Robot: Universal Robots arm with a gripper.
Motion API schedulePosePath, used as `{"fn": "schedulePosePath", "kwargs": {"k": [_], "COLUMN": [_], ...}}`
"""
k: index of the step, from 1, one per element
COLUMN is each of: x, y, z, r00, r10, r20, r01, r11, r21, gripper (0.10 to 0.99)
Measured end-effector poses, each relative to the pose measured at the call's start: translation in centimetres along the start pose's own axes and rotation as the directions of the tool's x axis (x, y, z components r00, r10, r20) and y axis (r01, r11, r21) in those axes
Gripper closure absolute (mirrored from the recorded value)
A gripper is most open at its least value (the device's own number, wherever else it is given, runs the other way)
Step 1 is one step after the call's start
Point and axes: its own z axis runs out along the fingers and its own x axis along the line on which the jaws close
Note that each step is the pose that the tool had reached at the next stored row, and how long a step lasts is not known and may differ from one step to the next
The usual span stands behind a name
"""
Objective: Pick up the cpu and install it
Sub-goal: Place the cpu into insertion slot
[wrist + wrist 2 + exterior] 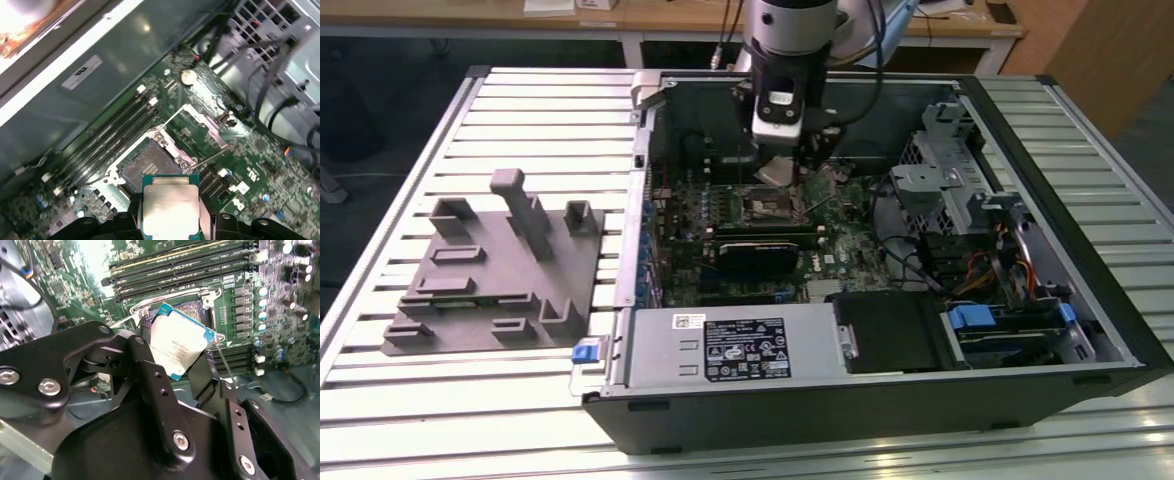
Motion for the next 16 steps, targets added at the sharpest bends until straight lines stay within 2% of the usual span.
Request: {"fn": "schedulePosePath", "kwargs": {"k": [4, 8, 11, 16], "x": [0.00, 0.00, 0.00, 0.00], "y": [0.00, 0.00, 0.00, -0.01], "z": [0.02, 0.04, 0.05, 0.08], "r00": [0.9973, 0.9894, 0.9801, 0.9578], "r10": [0.073, 0.145, 0.198, 0.287], "r20": [0.0052, 0.0104, 0.0144, 0.0211], "r01": [-0.073, -0.145, -0.198, -0.287], "r11": [0.9973, 0.9894, 0.9802, 0.9580], "r21": [0.002, 0.003, 0.004, 0.004], "gripper": [0.549, 0.549, 0.549, 0.549]}}
